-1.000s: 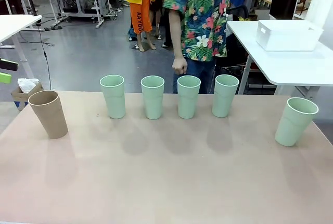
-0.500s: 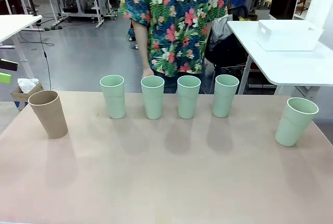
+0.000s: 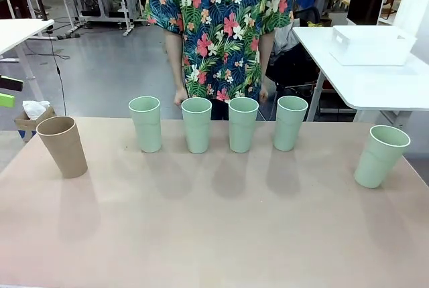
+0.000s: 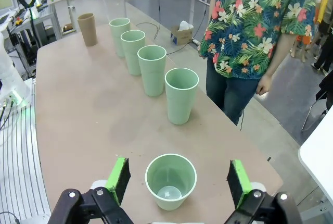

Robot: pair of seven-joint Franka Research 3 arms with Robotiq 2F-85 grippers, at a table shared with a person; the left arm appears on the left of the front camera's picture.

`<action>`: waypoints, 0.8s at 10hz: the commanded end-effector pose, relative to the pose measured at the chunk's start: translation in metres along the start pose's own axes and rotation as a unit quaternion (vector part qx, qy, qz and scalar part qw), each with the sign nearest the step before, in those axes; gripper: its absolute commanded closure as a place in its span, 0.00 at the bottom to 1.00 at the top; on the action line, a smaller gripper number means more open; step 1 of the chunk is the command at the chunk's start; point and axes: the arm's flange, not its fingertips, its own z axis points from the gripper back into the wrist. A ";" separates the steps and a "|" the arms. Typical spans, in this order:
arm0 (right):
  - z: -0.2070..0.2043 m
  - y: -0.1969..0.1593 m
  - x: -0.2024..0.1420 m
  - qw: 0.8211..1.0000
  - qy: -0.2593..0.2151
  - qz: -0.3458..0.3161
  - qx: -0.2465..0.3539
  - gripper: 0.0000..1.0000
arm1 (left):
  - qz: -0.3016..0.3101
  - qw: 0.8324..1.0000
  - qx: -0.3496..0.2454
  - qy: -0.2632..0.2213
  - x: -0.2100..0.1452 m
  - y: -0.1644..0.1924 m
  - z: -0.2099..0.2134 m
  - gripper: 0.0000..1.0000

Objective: Stack the cups and store them in the basket.
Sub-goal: Pick up two Reusable plastic cups , one in each hand.

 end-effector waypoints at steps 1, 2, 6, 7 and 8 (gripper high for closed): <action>-0.001 -0.004 0.002 1.000 -0.014 0.012 -0.002 0.00 | -0.004 1.000 -0.003 -0.003 0.001 0.000 0.001 0.00; -0.001 -0.004 0.002 1.000 -0.014 0.012 -0.002 0.00 | -0.004 1.000 -0.003 -0.003 0.001 0.000 0.001 0.00; -0.001 -0.004 0.002 1.000 -0.014 0.012 -0.002 0.00 | -0.004 1.000 -0.003 -0.003 0.001 0.000 0.001 0.00; -0.001 -0.004 0.002 1.000 -0.014 0.012 -0.002 0.00 | -0.004 1.000 -0.003 -0.003 0.001 0.000 0.001 0.00; -0.001 -0.004 0.002 1.000 -0.014 0.012 -0.002 0.00 | -0.004 1.000 -0.003 -0.003 0.001 0.000 0.001 0.00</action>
